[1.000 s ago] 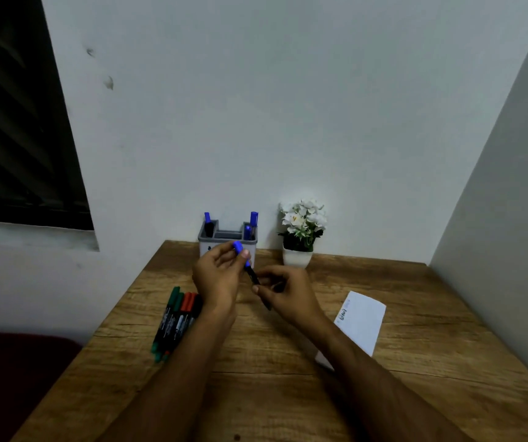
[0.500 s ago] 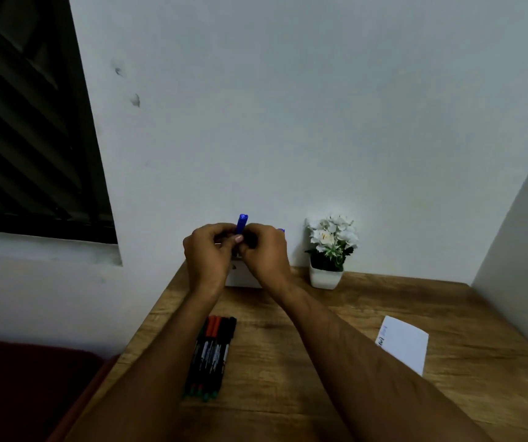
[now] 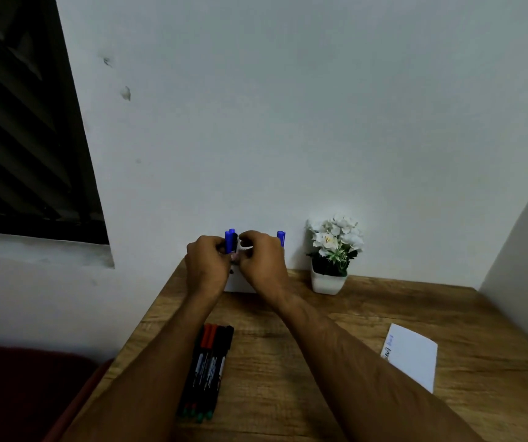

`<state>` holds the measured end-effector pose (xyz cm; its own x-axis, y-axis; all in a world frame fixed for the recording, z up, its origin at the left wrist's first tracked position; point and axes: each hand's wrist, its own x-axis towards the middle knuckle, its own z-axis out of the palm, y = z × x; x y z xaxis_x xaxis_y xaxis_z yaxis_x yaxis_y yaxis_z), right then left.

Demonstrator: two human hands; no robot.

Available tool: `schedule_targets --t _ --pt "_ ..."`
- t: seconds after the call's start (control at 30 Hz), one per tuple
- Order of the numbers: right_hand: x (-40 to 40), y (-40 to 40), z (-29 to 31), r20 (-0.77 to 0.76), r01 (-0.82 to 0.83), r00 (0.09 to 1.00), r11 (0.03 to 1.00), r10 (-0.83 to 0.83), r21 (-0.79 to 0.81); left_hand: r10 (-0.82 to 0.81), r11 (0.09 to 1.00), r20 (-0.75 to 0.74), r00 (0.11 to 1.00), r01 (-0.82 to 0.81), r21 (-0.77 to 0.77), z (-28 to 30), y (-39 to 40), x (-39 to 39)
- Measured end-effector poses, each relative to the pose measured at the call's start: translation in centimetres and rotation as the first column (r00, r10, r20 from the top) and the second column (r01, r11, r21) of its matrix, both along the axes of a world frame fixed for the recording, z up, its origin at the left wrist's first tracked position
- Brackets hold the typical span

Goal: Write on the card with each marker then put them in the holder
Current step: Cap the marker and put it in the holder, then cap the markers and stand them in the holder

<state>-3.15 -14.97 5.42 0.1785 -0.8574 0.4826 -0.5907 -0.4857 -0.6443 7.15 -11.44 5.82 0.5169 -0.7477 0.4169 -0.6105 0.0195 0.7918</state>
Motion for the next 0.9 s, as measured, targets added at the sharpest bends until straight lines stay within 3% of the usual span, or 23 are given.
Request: schedule_targets --t 0.57,0.7,0.9 --pt "-2.3 2.8 -1.5 -0.019 -0.06 0.998 0.998 0.06 -0.032 0.092 0.995 0.019 0.996 -0.092 -0.041 -0.6 2.2 -0.4" --pt "-3.3 3.4 -2.1 -0.039 -0.078 0.996 0.997 0.077 -0.027 -0.035 0.987 0.108 0.993 0.017 0.161 -1.7 3.7 -0.5" --pt "-4.7 5.1 -3.9 -0.038 -0.069 0.997 0.997 0.067 -0.033 -0.218 0.847 0.197 0.956 0.086 0.525 -2.6 5.8 -1.3"
